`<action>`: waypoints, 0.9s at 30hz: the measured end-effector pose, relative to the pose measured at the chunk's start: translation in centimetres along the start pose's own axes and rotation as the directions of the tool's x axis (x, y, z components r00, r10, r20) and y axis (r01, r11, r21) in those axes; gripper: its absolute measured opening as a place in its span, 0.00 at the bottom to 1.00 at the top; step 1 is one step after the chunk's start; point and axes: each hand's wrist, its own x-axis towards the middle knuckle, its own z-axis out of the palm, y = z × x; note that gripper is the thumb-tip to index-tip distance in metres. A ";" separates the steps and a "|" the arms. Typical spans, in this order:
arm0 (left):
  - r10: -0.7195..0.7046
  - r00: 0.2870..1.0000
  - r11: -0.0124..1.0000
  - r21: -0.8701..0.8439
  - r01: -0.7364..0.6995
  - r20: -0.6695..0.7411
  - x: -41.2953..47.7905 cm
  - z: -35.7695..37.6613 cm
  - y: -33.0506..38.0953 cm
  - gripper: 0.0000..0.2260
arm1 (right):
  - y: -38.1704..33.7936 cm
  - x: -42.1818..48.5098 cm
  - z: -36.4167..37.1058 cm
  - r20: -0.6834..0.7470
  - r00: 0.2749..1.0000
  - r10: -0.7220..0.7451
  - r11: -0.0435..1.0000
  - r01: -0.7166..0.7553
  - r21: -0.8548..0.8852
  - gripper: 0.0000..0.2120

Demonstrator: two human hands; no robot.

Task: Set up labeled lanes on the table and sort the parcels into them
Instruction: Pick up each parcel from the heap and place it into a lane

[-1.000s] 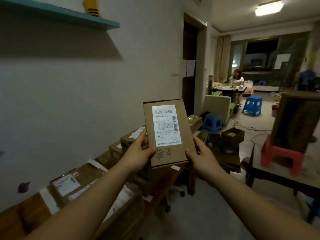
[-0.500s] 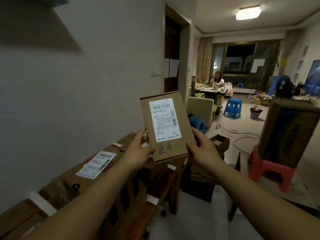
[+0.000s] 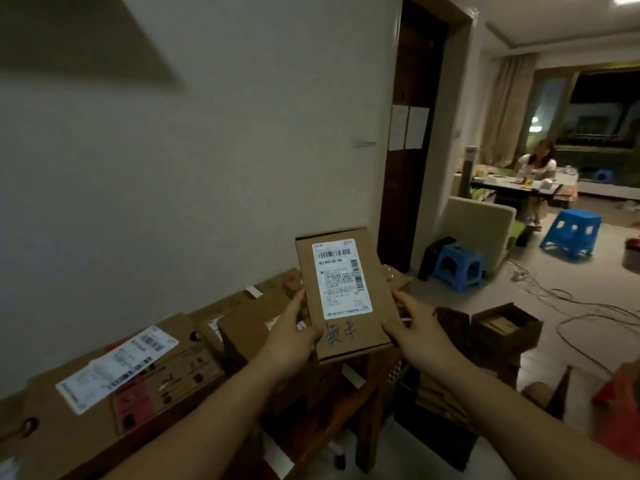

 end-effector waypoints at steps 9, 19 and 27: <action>-0.156 0.965 0.983 0.060 0.172 -0.212 5.0 1.7 -1.7 0.30 | 2.2 9.0 0.8 0.240 0.969 -0.052 0.999 0.049 0.016 0.23; -0.160 0.934 0.908 0.324 0.267 -0.319 6.2 -3.2 -6.3 0.27 | 2.7 14.0 9.8 0.499 0.861 -0.099 0.982 0.167 -0.093 0.24; -0.296 0.877 0.823 0.364 0.435 -0.380 7.7 -2.7 -8.9 0.25 | 4.5 16.9 12.6 0.642 0.760 -0.101 0.967 0.227 -0.117 0.23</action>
